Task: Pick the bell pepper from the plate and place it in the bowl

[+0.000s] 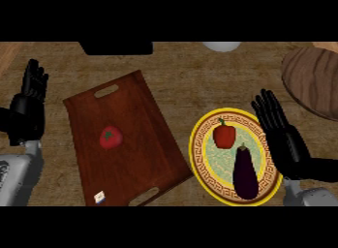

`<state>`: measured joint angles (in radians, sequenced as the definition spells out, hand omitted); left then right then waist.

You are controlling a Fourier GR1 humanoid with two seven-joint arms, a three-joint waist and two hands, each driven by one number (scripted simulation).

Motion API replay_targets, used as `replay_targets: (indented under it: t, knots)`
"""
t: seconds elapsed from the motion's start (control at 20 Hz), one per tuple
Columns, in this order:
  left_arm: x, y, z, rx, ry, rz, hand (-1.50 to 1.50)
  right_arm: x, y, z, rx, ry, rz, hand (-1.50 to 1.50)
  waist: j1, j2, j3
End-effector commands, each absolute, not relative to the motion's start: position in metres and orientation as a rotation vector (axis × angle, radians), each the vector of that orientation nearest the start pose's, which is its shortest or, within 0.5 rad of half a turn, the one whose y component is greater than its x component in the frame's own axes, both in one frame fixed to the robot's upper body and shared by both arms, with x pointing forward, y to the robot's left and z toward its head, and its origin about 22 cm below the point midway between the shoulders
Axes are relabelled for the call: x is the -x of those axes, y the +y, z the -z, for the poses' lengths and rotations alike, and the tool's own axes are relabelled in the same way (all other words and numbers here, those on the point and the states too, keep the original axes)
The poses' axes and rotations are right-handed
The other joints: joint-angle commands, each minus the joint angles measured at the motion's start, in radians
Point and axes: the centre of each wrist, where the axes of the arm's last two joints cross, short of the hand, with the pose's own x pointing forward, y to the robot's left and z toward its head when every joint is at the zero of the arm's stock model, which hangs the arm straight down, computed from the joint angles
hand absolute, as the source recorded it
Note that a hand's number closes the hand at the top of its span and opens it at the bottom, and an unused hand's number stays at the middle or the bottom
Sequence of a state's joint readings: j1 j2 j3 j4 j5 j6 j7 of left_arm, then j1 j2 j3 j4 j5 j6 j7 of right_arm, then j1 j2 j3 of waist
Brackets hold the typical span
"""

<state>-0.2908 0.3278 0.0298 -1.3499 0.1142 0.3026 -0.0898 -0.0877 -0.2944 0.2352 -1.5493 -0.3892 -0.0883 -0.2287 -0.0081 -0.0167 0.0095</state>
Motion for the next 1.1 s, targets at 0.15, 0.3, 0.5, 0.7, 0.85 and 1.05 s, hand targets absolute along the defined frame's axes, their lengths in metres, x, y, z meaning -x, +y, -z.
replay_targets:
  t: [0.15, 0.3, 0.5, 0.7, 0.85, 1.05]
  knots:
    - [-0.309, 0.306, -0.055, -0.411, -1.671, 0.040, 0.00, -0.285, -0.263, -0.106, 0.136, -2.006, -0.272, 1.50, 0.008, 0.013, -0.011]
    - [-0.303, 0.306, -0.049, -0.404, -1.645, 0.039, 0.00, -0.271, -0.335, -0.082, 0.623, -1.651, -0.644, 1.50, -0.038, 0.025, -0.061]
    - [-0.284, 0.322, -0.032, -0.387, -1.537, 0.037, 0.00, -0.245, -0.329, -0.053, 0.875, -1.500, -0.283, -1.50, -0.050, -0.007, -0.020]
    - [-0.277, 0.309, -0.037, -0.340, -1.550, 0.061, 0.00, -0.198, -0.270, -0.034, 0.890, -1.508, -0.393, -1.50, -0.024, -0.002, -0.015]
    - [-0.274, 0.306, -0.050, -0.344, -1.559, 0.055, 0.00, -0.176, -0.250, -0.050, 0.944, -1.472, -0.384, -1.50, -0.013, 0.003, -0.014]
    - [-0.282, 0.321, -0.055, -0.353, -1.572, 0.061, 0.00, -0.163, -0.222, -0.087, 0.984, -1.411, -0.331, -1.50, -0.005, 0.012, -0.013]
